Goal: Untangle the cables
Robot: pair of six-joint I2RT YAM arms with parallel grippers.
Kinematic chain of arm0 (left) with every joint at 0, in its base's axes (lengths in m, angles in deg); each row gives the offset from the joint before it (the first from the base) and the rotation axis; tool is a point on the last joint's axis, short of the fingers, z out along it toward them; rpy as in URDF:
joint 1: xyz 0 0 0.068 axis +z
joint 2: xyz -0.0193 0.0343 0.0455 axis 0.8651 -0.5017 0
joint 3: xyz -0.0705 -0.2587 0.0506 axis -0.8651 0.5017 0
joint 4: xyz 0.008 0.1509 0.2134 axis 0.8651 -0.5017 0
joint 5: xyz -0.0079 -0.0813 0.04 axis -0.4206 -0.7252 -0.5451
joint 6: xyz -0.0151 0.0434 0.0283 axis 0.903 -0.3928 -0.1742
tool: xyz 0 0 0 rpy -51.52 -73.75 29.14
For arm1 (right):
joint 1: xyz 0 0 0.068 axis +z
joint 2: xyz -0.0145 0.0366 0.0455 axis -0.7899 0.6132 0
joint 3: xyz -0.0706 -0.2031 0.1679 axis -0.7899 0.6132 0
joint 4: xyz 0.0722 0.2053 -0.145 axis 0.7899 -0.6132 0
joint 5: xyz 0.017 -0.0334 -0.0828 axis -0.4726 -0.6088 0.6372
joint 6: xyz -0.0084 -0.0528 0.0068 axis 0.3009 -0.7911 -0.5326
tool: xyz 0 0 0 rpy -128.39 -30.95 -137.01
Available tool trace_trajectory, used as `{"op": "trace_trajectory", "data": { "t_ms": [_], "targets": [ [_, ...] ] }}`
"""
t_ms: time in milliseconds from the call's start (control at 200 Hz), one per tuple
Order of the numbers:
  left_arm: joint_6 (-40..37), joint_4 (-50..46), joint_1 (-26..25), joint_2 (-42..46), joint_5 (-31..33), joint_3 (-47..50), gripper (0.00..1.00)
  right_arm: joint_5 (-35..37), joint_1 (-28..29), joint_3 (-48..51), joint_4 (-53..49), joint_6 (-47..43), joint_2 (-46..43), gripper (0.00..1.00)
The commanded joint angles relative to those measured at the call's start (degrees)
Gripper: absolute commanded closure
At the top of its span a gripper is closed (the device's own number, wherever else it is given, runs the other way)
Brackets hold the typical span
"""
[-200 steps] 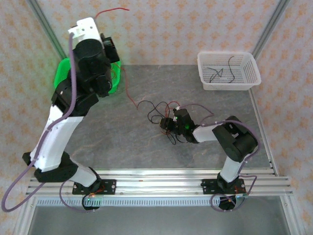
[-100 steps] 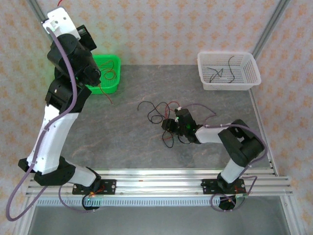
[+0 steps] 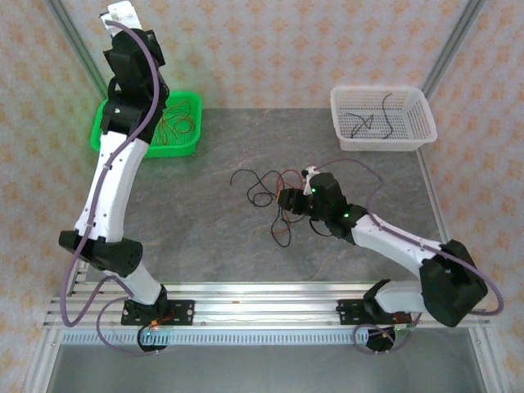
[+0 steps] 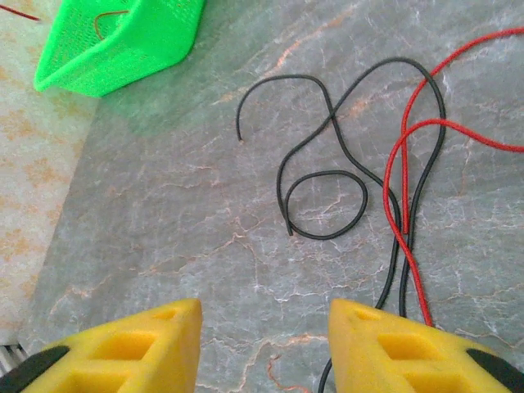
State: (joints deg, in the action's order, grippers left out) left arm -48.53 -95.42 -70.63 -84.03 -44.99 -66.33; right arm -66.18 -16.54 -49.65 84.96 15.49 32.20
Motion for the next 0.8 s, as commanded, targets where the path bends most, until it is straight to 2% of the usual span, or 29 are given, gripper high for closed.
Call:
{"op": "trace_trajectory", "data": {
  "t_ms": [0,290,596,796],
  "targets": [
    [-0.1,5.3,2.1,-2.1,-4.5,-1.4,1.00,2.2,0.2,-1.3,-5.4,-2.1,-3.7,0.55],
    [0.4,8.8,7.2,-10.7,-7.3,-4.2,1.00,4.9,0.2,1.1,-9.3,-1.9,-10.2,0.54],
    [-0.7,10.1,9.4,-19.2,-8.5,-7.8,1.00,6.3,0.2,1.8,-9.7,-1.1,-10.8,0.54],
    [0.6,12.7,11.2,-19.8,-8.5,-1.4,1.00,5.2,0.2,0.8,-8.3,-0.9,-7.6,0.54]
  ]
}}
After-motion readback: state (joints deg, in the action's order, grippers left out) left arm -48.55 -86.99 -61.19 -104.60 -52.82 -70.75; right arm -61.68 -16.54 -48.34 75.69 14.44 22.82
